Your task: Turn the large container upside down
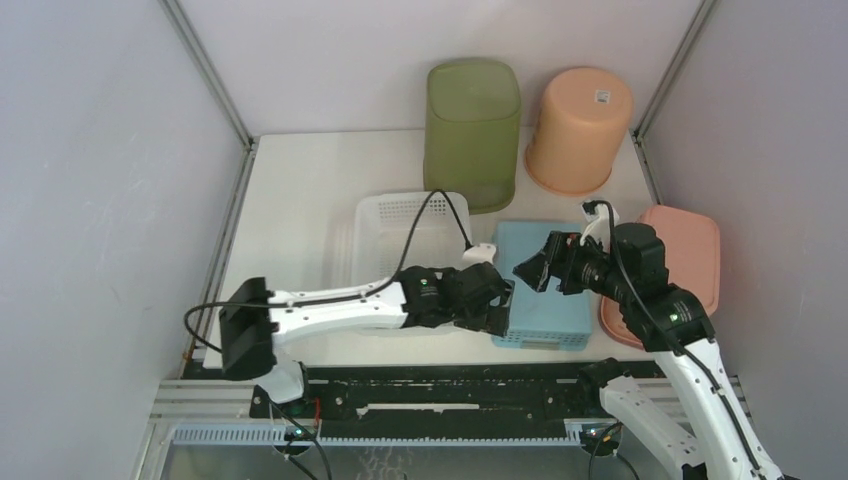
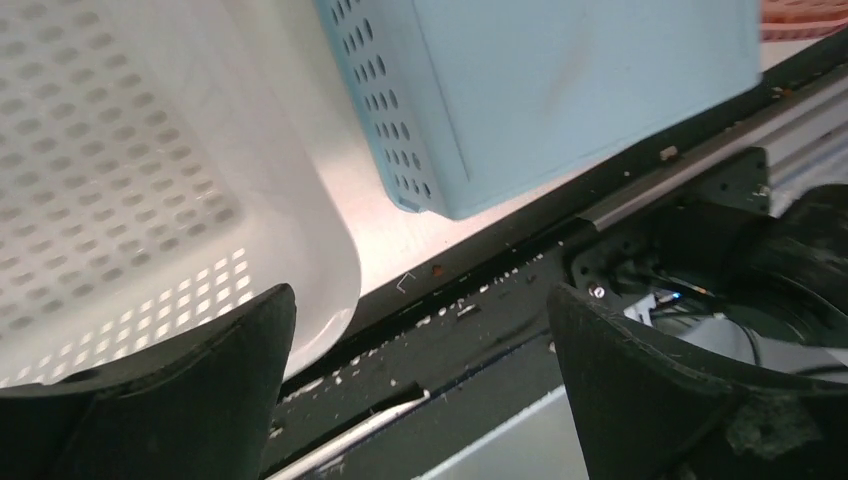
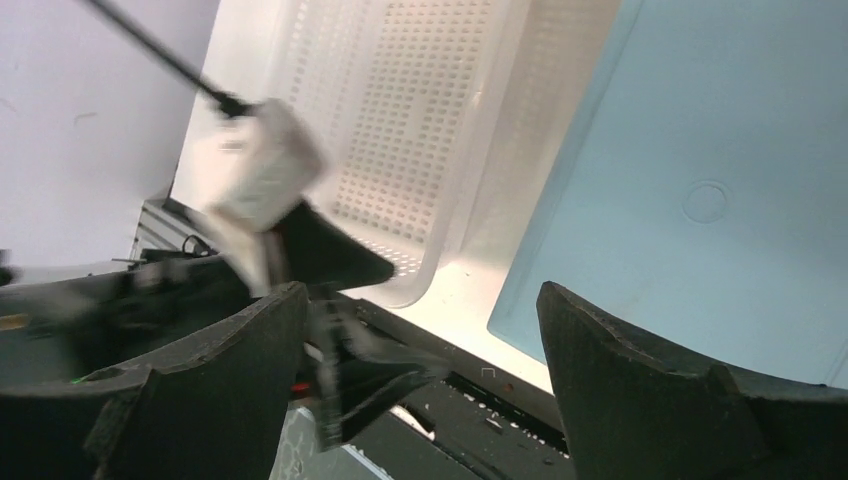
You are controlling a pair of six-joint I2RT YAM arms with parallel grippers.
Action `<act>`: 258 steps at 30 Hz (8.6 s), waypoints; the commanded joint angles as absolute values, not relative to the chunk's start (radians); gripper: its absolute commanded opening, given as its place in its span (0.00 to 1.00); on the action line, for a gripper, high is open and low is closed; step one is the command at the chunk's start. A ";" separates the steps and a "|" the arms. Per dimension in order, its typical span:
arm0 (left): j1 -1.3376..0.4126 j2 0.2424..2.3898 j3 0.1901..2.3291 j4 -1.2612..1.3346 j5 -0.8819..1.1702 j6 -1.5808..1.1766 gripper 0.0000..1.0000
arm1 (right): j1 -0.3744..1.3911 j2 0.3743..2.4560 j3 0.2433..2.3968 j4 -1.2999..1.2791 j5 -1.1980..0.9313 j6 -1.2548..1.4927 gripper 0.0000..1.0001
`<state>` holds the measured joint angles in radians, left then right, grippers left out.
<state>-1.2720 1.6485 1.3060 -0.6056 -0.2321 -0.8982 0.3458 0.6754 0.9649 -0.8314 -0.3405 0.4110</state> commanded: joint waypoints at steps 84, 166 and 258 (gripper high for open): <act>-1.051 0.477 1.221 -0.946 -0.611 -0.807 1.00 | 0.899 1.695 1.371 0.195 -0.331 1.087 0.00; -1.045 0.741 0.631 -0.747 -0.493 -1.017 0.90 | 0.856 1.115 0.893 -0.871 0.589 0.895 0.85; 0.039 1.153 0.730 -0.261 -0.181 -0.832 0.90 | 0.703 2.096 1.555 -0.038 -0.183 0.857 0.53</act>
<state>0.0124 1.1145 0.6342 -0.3191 -0.2344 -0.8604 0.7116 2.1040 1.4845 -0.0784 -0.1440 0.8703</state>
